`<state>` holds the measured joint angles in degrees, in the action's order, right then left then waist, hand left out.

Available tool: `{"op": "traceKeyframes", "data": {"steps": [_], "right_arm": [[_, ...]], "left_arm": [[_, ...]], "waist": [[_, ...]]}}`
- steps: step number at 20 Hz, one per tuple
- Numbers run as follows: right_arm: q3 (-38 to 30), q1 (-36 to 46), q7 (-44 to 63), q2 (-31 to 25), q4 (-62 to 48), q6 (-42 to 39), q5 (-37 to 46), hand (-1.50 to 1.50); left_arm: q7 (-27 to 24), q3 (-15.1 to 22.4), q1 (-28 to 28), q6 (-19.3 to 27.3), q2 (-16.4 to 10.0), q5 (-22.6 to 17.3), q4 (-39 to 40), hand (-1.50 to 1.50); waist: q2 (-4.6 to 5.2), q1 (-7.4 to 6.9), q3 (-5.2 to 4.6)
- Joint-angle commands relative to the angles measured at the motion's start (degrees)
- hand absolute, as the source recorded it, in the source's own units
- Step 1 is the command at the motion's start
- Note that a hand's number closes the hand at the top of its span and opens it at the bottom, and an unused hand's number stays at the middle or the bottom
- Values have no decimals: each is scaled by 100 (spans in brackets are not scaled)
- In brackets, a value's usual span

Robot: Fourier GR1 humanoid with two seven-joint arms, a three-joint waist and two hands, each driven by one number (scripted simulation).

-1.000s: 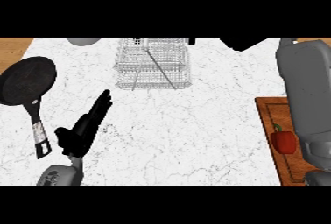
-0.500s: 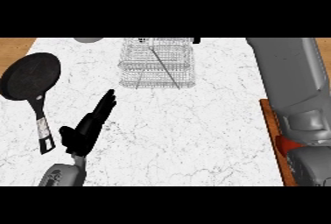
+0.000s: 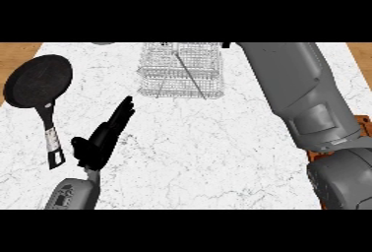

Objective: Pick the cupcake from the cutting board and place it in the tiered basket

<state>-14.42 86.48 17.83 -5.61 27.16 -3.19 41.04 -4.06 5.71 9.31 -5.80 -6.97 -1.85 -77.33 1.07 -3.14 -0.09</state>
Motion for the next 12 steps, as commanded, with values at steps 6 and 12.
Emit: {"op": "traceKeyframes", "data": {"steps": [6, 12], "right_arm": [[-157, 447, -256, 458, -1026, 672, 10, 150], [-522, 508, -435, 557, -1378, 865, -516, 150]], "left_arm": [[114, 58, -33, -7, 31, 45, -151, 0], [-260, 357, -282, 80, 265, 291, -87, 0]], "waist": [[42, -142, 0], [41, -223, -3]]}}
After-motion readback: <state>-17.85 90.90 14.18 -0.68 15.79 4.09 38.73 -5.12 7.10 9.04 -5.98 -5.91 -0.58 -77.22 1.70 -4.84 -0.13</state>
